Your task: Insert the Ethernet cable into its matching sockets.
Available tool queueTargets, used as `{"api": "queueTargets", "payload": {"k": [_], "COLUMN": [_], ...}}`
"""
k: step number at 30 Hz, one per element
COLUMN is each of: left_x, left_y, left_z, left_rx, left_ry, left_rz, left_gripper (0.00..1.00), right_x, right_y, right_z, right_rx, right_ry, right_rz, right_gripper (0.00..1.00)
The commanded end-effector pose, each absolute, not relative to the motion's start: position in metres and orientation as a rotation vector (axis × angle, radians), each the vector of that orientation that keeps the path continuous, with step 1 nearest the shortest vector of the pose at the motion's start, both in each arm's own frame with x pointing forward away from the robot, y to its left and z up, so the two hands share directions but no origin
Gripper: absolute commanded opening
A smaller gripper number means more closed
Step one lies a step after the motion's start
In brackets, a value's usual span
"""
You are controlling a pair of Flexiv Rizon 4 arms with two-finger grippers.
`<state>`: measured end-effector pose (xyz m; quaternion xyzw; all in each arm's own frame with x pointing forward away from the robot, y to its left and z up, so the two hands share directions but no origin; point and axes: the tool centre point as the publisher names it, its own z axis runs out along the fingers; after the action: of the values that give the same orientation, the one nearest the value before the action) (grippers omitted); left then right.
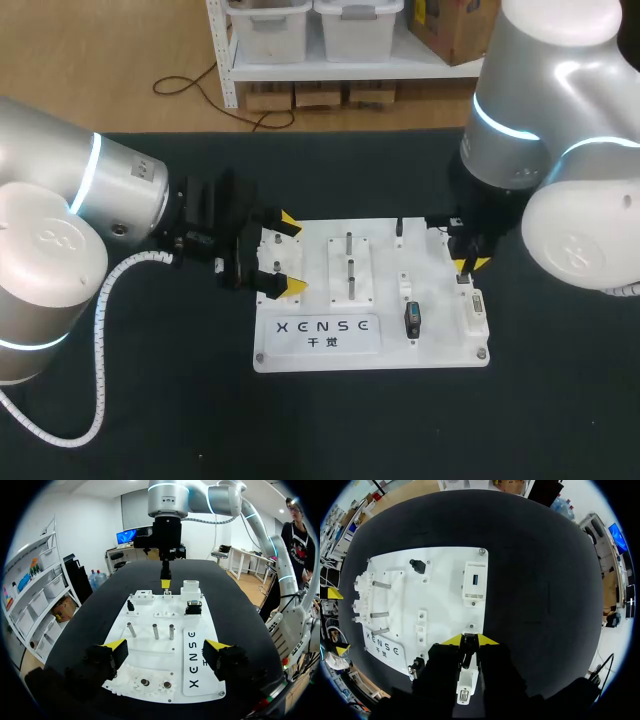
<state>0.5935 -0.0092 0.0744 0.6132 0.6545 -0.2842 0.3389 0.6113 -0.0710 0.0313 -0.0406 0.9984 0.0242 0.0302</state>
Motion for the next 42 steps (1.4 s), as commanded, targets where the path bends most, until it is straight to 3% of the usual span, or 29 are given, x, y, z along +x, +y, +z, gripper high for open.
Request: {"api": "queueTargets", "payload": {"k": [1,38,39,42], "left_x": [0.594,0.594,0.594,0.594], "left_y": [-0.010,-0.010,-0.010,-0.010], "left_z": [0.074,0.074,0.074,0.074], "left_rx": [1.598,1.598,1.598,1.598], "left_ry": [1.705,1.705,1.705,1.705], "left_rz": [-0.740,-0.740,-0.740,-0.740], "left_gripper": [1.00,1.00,1.00,1.00], "right_x": [0.612,0.611,0.612,0.612], "right_y": [-0.070,-0.070,-0.070,-0.070], "right_z": [0.029,0.021,0.028,0.032], "right_rx": [-0.129,-0.129,-0.139,-0.141], "right_ry": [3.080,3.062,3.046,3.033], "right_rz": [0.080,0.088,0.088,0.089], "right_gripper": [0.00,0.00,1.00,1.00]}}
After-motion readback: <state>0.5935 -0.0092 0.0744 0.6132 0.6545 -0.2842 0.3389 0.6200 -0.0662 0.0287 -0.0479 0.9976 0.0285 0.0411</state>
